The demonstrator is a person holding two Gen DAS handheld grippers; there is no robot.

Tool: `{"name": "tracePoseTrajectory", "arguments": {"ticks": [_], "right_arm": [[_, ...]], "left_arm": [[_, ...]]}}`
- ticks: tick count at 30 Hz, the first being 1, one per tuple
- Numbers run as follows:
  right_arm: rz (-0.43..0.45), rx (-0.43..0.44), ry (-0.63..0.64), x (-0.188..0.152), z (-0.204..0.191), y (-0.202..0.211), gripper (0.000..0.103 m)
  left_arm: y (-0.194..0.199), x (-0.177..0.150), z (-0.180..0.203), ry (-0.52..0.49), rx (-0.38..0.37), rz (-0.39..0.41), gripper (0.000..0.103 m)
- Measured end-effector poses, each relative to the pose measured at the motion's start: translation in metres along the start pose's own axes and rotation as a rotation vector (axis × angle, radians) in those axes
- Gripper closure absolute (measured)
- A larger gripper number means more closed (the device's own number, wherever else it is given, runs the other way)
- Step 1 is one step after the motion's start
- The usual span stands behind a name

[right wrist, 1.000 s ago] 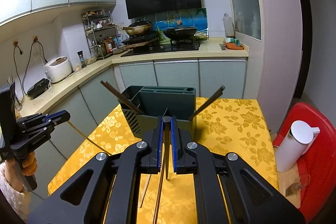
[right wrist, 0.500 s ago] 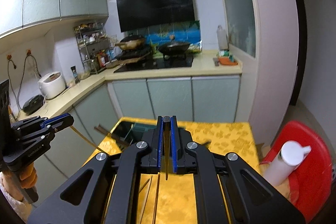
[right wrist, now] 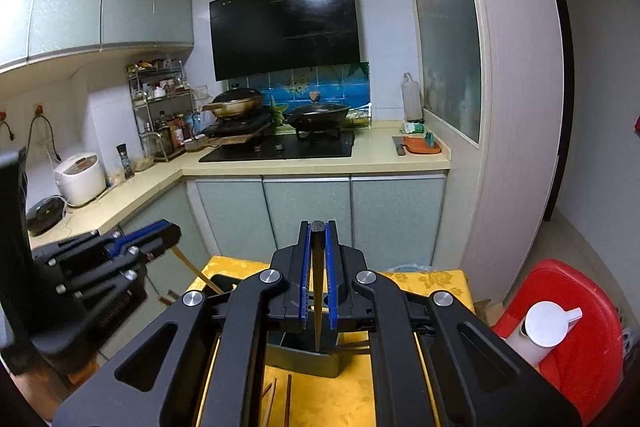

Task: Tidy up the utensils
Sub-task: 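Lift both held chopsticks and carry them over the green holder, then open both tools to drop the chopsticks into the holder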

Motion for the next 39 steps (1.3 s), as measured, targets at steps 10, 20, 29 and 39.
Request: {"name": "tracePoseTrajectory", "arguments": {"ticks": [10,20,29,39], "right_arm": [[-0.106,-0.010,-0.004,-0.034,-0.005,-0.049,0.095],[-0.171,-0.008,-0.044,-0.063,-0.003,-0.075,0.095],[-0.135,-0.017,-0.051,-0.061,-0.004,-0.062,0.053],[-0.037,-0.083,0.004,-0.060,0.005,-0.023,0.043]], "left_arm": [[-0.054,-0.045,-0.013,0.056,0.011,-0.100,0.096],[-0.063,-0.063,-0.028,0.096,0.029,-0.129,0.096],[-0.041,-0.060,-0.029,0.091,0.023,-0.079,0.043],[-0.004,-0.060,-0.042,0.078,0.075,-0.011,0.015]]}}
Point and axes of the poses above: each gripper's, at about its wrist camera, not at the fingertips, and y roughly against the way its jaws point, z to its right, x to its top, the point moved 4 cm from there along -y, roughly the way its jaws point, and after that the axes turned 3 degrees about y, right-handed, at the moved point
